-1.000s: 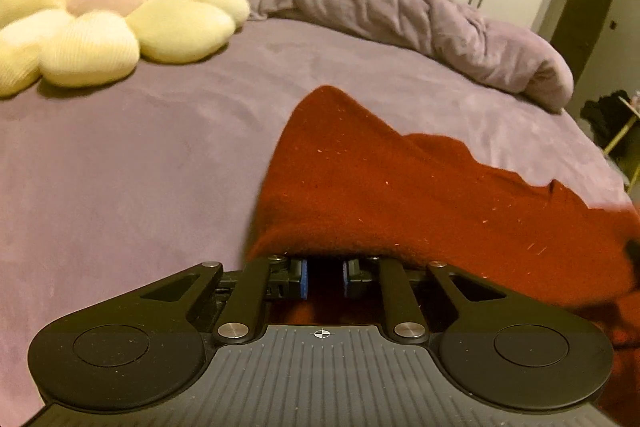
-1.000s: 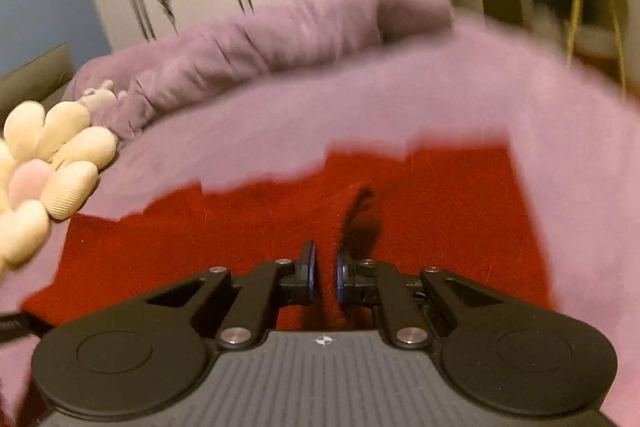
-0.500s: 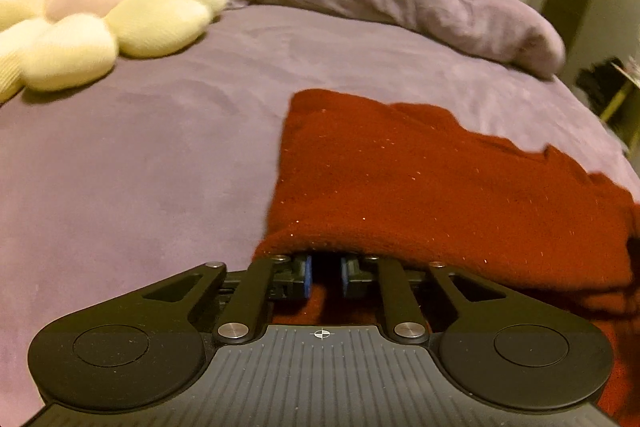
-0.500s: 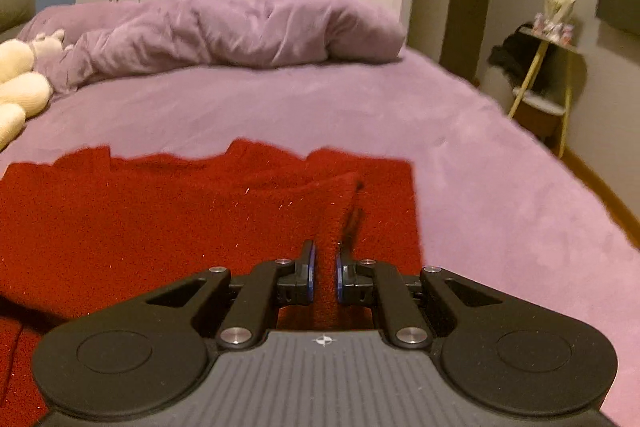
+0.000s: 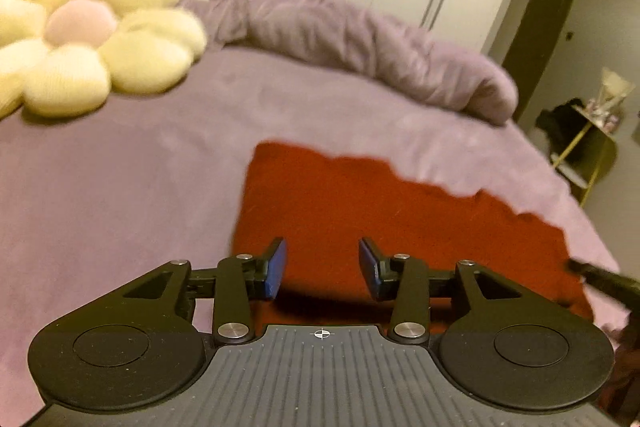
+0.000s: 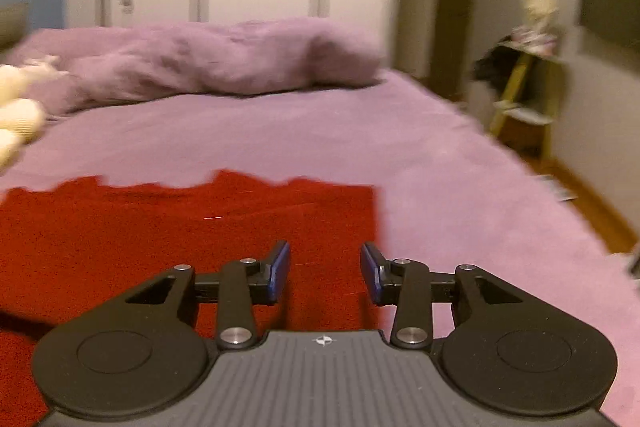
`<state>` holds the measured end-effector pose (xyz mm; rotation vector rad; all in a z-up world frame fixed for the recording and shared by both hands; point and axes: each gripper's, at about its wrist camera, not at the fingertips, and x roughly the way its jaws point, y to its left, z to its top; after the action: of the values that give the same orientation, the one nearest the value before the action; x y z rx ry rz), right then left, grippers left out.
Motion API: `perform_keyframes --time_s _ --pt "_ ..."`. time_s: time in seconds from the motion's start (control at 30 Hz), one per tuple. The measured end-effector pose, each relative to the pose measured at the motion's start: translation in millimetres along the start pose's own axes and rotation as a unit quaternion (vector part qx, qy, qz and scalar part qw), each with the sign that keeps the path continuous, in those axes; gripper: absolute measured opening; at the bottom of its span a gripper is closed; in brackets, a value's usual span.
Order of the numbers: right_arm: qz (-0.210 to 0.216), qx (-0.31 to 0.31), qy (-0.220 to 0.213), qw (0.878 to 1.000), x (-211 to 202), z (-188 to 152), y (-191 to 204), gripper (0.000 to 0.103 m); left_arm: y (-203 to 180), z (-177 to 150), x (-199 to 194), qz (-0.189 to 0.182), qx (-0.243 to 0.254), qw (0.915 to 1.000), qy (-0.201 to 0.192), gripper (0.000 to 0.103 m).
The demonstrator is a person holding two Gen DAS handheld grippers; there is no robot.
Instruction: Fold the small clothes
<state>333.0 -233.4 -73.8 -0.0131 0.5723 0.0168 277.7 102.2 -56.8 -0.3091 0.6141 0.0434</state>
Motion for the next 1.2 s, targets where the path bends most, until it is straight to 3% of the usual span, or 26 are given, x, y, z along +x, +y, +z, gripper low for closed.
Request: perform_keyframes --time_s 0.1,0.2,0.3,0.5,0.6,0.73,0.83,1.07,1.2 --pt "0.035 -0.036 0.015 0.999 8.5 -3.5 26.3 0.034 -19.5 2.9 34.7 0.003 0.028 0.9988 0.04 0.045" --pt "0.022 -0.058 0.058 0.996 26.0 -16.5 37.3 0.025 -27.0 -8.0 71.9 0.022 0.049 0.9944 0.091 0.041" --pt "0.007 -0.1 0.044 0.994 30.8 -23.9 39.6 0.024 -41.0 -15.4 84.7 0.046 0.12 0.9894 0.067 0.044" --pt "-0.018 -0.091 0.038 0.995 61.9 -13.2 26.8 0.024 -57.4 -12.0 114.1 0.082 0.148 0.9837 0.061 0.046" --pt "-0.024 -0.1 0.038 0.994 62.8 -11.3 30.4 0.024 -57.6 -10.1 108.0 0.086 0.136 0.9851 0.062 0.047" --pt "-0.007 -0.084 0.035 0.996 33.1 -13.2 26.0 0.03 -52.4 -10.9 88.7 0.081 0.12 0.9874 0.064 0.063" --pt "0.003 -0.083 0.033 0.996 15.0 -22.8 23.4 0.031 -48.4 -12.2 81.7 0.074 0.1 0.9893 0.075 0.065" --pt "-0.005 -0.099 0.046 0.994 17.3 -27.0 25.4 0.032 -53.7 -16.1 78.9 0.083 0.113 0.9861 0.089 0.068" --pt "-0.012 -0.12 0.026 0.992 21.3 -37.9 28.0 0.032 -54.7 -23.9 81.4 0.09 0.127 0.984 0.087 0.074"
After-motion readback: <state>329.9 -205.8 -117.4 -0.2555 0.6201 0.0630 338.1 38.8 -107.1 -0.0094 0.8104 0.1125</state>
